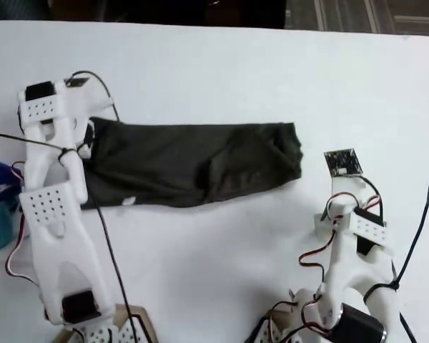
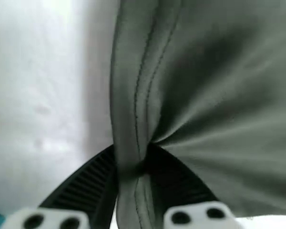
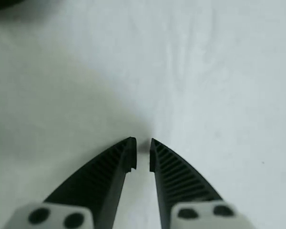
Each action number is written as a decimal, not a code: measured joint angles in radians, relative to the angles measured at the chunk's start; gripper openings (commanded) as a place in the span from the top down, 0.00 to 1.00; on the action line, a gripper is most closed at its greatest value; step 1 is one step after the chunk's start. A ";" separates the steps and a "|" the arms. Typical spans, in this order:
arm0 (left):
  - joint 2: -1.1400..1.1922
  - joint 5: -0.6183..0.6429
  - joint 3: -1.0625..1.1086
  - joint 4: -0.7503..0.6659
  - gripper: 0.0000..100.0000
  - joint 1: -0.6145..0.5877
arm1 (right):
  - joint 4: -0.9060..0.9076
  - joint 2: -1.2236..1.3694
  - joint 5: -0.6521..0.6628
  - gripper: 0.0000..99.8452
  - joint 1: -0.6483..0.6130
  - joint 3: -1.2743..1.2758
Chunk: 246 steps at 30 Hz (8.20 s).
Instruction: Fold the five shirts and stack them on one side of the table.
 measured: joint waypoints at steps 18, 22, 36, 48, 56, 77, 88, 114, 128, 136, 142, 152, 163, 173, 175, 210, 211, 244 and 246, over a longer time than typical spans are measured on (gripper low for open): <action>-0.264 -0.086 0.301 -0.003 0.97 -0.046 | 0.000 0.000 0.000 0.94 0.000 0.006; -0.514 -0.020 0.489 -0.003 0.97 0.127 | 0.000 0.000 0.000 0.94 0.000 0.006; -0.790 0.141 0.535 -0.121 0.97 0.730 | -0.009 0.002 0.000 0.94 0.000 0.006; -0.697 0.141 0.512 -0.399 0.97 0.895 | -0.009 0.002 0.000 0.94 0.000 0.006; -0.618 0.144 0.512 -0.457 0.79 0.914 | -0.009 0.002 0.000 0.94 0.000 0.006; -0.618 0.147 0.425 -0.351 0.91 0.677 | -0.009 0.002 0.000 0.94 0.000 0.006; -0.618 0.149 0.744 -0.532 0.90 0.701 | -0.009 0.002 0.000 0.94 0.000 0.006; -0.617 0.146 0.370 -0.160 0.90 0.881 | -0.044 0.003 -0.292 0.94 0.222 0.006; -0.400 0.147 0.407 -0.275 0.90 0.819 | -0.063 0.003 -0.293 0.94 0.319 0.006; -0.427 0.149 0.411 -0.144 0.90 0.974 | -0.063 0.003 -0.275 0.94 0.315 0.006; -0.427 0.149 0.413 -0.127 0.90 1.010 | -0.063 0.003 -0.275 0.94 0.315 0.006; -0.465 0.149 0.147 -0.207 0.90 0.901 | -0.063 0.003 -0.275 0.94 0.315 0.006; -0.147 0.147 -0.066 -0.365 0.90 0.881 | -0.080 0.003 -0.275 0.94 0.315 0.006; 0.173 0.146 -0.385 -0.548 0.90 0.882 | -0.081 0.003 -0.275 0.94 0.315 0.006; 0.195 0.146 -0.456 -0.548 0.90 0.879 | -0.081 0.003 -0.275 0.94 0.315 0.006; 0.077 0.146 -0.617 -0.006 0.90 1.056 | -0.084 0.003 -0.275 0.94 0.315 0.006; 0.077 0.146 -0.588 -0.006 0.90 1.053 | -0.084 0.003 -0.275 0.94 0.315 0.006; -0.368 0.146 -0.396 -0.006 0.90 0.727 | -0.086 0.003 -0.275 0.94 0.315 0.006; -0.474 0.146 -0.261 -0.006 0.90 0.681 | -0.086 0.003 -0.275 0.94 0.315 0.006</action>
